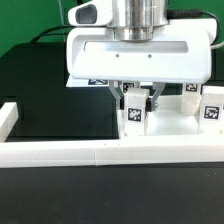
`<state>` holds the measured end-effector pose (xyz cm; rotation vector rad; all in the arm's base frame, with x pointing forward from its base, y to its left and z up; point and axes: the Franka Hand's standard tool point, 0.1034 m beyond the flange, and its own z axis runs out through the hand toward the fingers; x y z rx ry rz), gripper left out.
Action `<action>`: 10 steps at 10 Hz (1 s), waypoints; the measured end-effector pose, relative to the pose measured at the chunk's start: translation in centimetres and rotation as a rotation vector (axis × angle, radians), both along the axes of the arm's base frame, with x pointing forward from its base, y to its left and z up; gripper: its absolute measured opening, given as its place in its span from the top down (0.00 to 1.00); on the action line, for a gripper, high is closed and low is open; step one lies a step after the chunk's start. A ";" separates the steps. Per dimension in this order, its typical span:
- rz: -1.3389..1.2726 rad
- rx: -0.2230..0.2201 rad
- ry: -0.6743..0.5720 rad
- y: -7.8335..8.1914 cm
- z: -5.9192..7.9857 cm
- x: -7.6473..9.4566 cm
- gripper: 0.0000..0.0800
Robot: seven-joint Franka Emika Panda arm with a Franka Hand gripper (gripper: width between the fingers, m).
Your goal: Assemble square table
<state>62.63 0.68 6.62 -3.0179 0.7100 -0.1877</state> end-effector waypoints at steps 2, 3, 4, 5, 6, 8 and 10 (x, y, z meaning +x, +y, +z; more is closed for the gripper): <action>-0.278 0.041 0.030 -0.1 -0.1 0.0 0.64; -0.423 0.055 0.049 0.0 -0.2 0.0 0.64; -0.605 0.077 0.076 0.3 -0.2 0.0 0.64; -0.756 0.104 0.087 0.5 -0.2 0.0 0.64; -0.865 0.122 0.089 0.4 -0.2 0.0 0.64; -1.112 0.170 0.086 0.2 -0.3 0.0 0.64; -1.145 0.174 0.089 0.1 -0.2 0.0 0.64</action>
Offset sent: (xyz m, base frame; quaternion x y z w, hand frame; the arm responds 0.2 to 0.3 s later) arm 0.0090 0.0102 -0.0010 -0.0426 -0.0496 0.3641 0.9291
